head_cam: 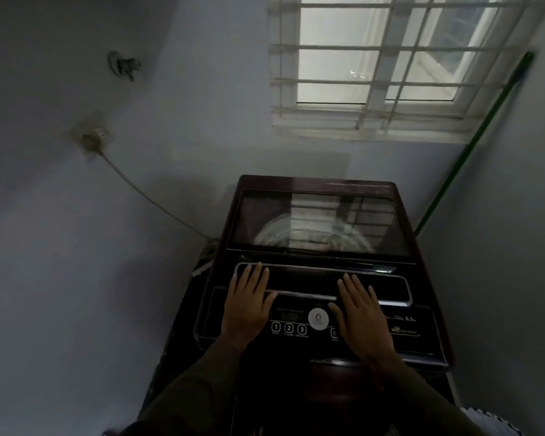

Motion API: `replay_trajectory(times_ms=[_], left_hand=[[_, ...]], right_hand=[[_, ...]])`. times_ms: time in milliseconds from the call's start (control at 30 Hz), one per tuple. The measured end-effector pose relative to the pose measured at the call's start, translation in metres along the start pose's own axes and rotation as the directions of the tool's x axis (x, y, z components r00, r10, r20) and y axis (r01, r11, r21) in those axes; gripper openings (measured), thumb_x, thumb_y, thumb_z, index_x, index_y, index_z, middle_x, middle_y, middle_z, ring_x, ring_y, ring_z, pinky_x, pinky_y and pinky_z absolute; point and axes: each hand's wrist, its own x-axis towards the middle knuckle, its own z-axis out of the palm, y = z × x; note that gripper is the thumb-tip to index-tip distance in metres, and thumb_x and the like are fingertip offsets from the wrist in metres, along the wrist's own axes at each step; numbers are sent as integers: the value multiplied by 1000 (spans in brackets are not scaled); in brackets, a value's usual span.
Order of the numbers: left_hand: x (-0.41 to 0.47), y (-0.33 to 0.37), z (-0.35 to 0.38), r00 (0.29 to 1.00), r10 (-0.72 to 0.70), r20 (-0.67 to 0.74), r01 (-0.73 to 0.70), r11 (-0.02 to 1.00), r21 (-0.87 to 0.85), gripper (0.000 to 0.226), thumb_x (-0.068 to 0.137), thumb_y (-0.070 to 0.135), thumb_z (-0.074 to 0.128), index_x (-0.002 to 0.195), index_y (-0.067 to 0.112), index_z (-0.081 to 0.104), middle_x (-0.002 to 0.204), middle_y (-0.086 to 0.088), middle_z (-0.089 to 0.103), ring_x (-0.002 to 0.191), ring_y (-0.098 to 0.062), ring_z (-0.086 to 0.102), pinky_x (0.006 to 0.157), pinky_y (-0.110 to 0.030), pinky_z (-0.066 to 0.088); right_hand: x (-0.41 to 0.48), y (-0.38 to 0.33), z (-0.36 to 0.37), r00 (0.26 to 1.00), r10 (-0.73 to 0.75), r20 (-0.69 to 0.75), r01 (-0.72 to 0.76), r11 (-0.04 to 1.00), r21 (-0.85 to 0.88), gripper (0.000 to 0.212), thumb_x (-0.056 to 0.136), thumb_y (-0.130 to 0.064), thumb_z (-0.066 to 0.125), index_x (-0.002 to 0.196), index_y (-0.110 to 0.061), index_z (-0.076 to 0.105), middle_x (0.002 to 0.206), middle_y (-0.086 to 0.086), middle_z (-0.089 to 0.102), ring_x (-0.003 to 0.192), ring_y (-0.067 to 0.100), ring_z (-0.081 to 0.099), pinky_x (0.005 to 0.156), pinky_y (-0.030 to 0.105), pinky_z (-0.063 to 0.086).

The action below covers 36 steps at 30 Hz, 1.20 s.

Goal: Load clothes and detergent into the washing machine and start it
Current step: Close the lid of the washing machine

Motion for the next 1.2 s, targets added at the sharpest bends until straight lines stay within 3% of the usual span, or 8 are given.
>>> replay_trajectory(times_ms=[167,367,500,633,767,933,1100,1200], left_hand=[[0,-1,-19,993,-87,78,82,994,69,58,98,49,35,140,14,55,149,-7,50,139,-28,45,111,-53,39],[16,-32,-48,980,-183,73,175,979,102,58,97,51,36,139,17,56,148,-6,51,138,-27,47,107,-51,44],[43,-81,-69,972,-230,43,223,967,124,56,93,51,39,134,19,61,142,-5,57,131,-26,51,106,-46,40],[75,-142,-98,967,-254,-11,252,952,173,51,93,46,41,129,17,62,140,-5,58,131,-27,53,107,-48,37],[101,-211,-132,955,-281,-92,296,909,292,56,98,48,37,141,15,54,151,-7,47,141,-25,42,111,-49,27],[135,-287,-177,946,-313,-87,320,847,424,66,101,56,23,151,16,38,160,-8,31,149,-24,22,116,-50,17],[163,-336,-213,937,-348,-31,307,777,549,71,100,59,21,150,12,39,159,-12,31,148,-30,27,115,-55,18],[179,-362,-224,935,-355,-18,293,738,608,77,97,63,22,149,10,40,158,-14,31,148,-32,24,114,-59,17]], right_hand=[[23,-16,5,994,-42,98,42,999,8,81,95,-65,5,154,-12,24,164,4,13,151,17,0,122,45,0],[77,-58,10,978,-170,120,168,985,29,77,97,-61,16,147,-9,42,157,10,32,148,24,23,116,52,25],[128,-98,14,962,-252,103,244,966,81,81,100,-62,12,139,-4,52,149,13,45,142,22,31,113,51,31],[181,-141,27,950,-297,92,287,952,103,83,97,-66,9,146,-7,42,155,8,35,145,23,26,111,51,35],[240,-193,43,934,-344,91,330,933,144,82,99,-60,10,134,-3,58,143,12,53,135,27,46,111,44,34],[308,-260,47,926,-360,110,323,910,260,69,86,-51,35,128,-3,63,135,15,60,120,32,62,89,48,53],[366,-319,40,896,-426,121,330,824,460,122,68,-85,-18,155,-7,16,163,11,13,151,28,12,120,44,13],[396,-351,39,899,-422,116,301,787,538,137,53,-90,-28,156,-8,8,164,10,8,152,24,6,123,40,10]])
